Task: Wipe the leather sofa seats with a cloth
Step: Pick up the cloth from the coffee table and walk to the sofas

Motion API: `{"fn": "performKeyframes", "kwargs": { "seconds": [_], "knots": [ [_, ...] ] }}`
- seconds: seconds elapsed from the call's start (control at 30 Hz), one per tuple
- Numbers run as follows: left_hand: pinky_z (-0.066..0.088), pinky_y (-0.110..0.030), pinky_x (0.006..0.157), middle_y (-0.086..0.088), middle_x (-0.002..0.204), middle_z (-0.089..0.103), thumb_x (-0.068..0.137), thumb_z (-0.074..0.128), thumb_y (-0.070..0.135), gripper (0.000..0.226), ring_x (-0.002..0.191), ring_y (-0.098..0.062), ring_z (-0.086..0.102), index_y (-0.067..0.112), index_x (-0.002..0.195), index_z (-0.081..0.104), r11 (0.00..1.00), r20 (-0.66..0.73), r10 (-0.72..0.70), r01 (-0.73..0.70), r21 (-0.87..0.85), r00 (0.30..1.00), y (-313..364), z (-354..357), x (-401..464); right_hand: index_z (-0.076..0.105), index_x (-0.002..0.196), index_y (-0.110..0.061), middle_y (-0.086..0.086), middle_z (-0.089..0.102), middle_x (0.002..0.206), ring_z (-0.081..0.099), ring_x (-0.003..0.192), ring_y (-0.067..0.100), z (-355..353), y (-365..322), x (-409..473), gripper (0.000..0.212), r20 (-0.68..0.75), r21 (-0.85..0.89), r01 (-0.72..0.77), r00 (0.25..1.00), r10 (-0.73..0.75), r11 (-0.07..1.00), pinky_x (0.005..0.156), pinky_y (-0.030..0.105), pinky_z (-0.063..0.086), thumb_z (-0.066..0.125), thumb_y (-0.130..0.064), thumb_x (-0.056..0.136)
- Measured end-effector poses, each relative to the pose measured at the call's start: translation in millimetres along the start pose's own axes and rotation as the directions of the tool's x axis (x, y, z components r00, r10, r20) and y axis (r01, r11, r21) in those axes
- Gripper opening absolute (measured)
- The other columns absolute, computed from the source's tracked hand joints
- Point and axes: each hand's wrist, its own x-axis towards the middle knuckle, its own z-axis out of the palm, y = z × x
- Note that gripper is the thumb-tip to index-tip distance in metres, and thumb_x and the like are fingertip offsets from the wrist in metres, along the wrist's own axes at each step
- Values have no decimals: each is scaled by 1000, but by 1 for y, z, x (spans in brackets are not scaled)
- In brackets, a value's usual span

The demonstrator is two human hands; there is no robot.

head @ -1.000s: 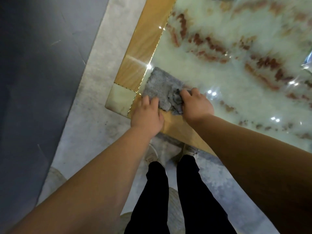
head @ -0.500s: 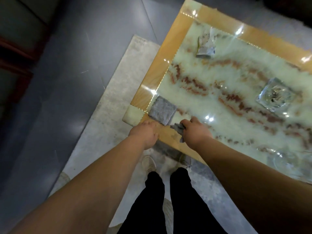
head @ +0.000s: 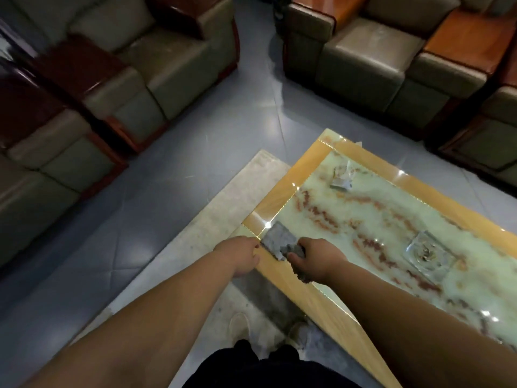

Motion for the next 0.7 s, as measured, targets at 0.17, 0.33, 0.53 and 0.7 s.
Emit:
{"fn": "performKeyframes", "kwargs": {
  "seconds": [0.17,0.33,0.53,0.7],
  "knots": [
    [51,-37,101,-6,147,58,107,47,44,47,127,-29,59,26,150,48,987,-58,-109,101,-126,992,-20,6,-34,56,92,-29,-6,74,70,70,57,6,-7,-30,8,27,34,-115,95,995,-92,989,75,36,62,48,-53,101],
    [50,-40,105,-6,149,58,105,48,48,48,129,-29,58,27,148,49,941,-14,-247,237,-244,969,-67,38,-73,58,101,-23,-2,75,71,69,55,9,15,-76,18,30,76,-100,196,979,-189,975,76,33,60,49,-51,103],
    [51,-43,105,-7,146,59,107,48,51,48,126,-30,60,25,148,50,858,-1,-392,366,-360,920,-131,86,-137,55,136,-23,1,69,114,70,95,20,67,-151,11,54,324,-86,244,924,-205,966,88,31,57,78,-36,89],
    [51,-41,104,-7,144,60,106,49,52,48,125,-28,61,25,146,51,790,2,-478,430,-437,879,-190,126,-196,54,138,-23,1,70,115,72,98,21,112,-214,-10,55,498,-328,381,847,-185,864,92,36,59,79,-28,89]
  ]
}}
